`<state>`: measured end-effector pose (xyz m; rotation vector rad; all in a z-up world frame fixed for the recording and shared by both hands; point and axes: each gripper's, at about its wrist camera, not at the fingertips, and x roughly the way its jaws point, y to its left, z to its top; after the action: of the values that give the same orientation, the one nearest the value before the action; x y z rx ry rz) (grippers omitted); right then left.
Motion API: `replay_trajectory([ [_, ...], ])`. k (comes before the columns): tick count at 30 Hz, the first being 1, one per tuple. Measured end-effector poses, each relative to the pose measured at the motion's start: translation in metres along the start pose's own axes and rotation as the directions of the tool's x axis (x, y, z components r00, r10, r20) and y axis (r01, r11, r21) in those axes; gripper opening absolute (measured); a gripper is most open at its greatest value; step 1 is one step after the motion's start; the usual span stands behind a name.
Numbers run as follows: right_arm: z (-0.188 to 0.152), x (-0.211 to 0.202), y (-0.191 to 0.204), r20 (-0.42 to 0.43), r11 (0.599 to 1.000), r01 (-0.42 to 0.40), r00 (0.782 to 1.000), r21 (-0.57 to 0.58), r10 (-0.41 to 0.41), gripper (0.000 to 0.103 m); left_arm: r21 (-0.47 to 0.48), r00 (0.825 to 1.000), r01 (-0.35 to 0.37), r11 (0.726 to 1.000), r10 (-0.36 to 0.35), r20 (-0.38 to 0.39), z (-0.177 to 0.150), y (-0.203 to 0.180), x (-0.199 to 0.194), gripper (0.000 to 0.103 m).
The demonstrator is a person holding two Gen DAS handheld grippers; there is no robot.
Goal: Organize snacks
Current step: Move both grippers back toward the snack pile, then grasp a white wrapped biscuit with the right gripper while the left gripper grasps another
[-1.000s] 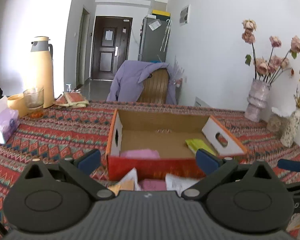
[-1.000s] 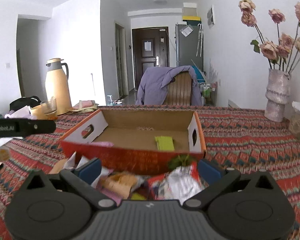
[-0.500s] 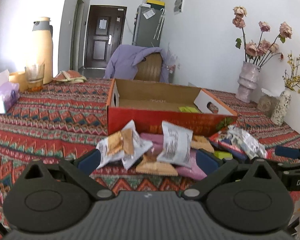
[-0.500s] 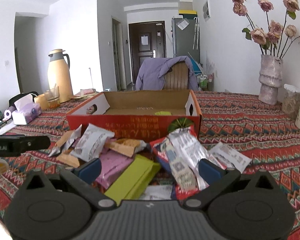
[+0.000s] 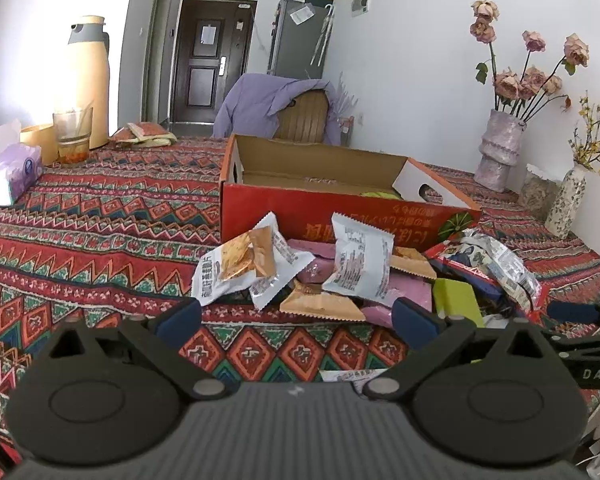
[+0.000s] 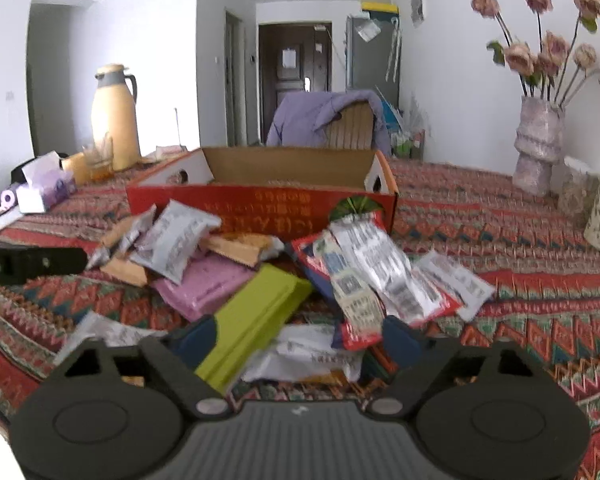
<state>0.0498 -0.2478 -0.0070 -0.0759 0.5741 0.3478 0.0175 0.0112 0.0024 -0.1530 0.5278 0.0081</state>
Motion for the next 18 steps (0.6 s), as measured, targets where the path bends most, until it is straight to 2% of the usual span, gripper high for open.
replay_trajectory([
  [2,-0.002,0.005,-0.004,-0.027,1.000,0.014,1.000,0.024,-0.013,0.079,-0.001,1.000,0.001,1.000,-0.001,-0.004,-0.001,0.000,0.001,0.103],
  [5,-0.003,0.013,-0.011,-0.055,0.996,0.009,0.998,0.083,-0.004,0.079,-0.001,1.000,0.003,1.000,-0.003,-0.010,-0.002,0.000,0.003,0.103],
  [9,-0.004,0.025,-0.010,-0.067,0.995,0.012,0.998,0.099,-0.005,0.078,-0.001,1.000,0.006,1.000,-0.006,-0.016,-0.003,0.000,0.004,0.103],
  [13,-0.006,0.039,-0.009,-0.101,0.996,0.034,0.995,0.086,-0.025,0.069,-0.004,1.000,0.007,1.000,-0.007,-0.018,-0.003,0.001,0.003,0.103],
  [18,-0.013,0.037,-0.002,-0.061,0.999,0.039,0.997,0.008,-0.038,0.066,-0.012,1.000,0.002,1.000,-0.002,-0.024,-0.002,0.002,0.005,0.103],
])
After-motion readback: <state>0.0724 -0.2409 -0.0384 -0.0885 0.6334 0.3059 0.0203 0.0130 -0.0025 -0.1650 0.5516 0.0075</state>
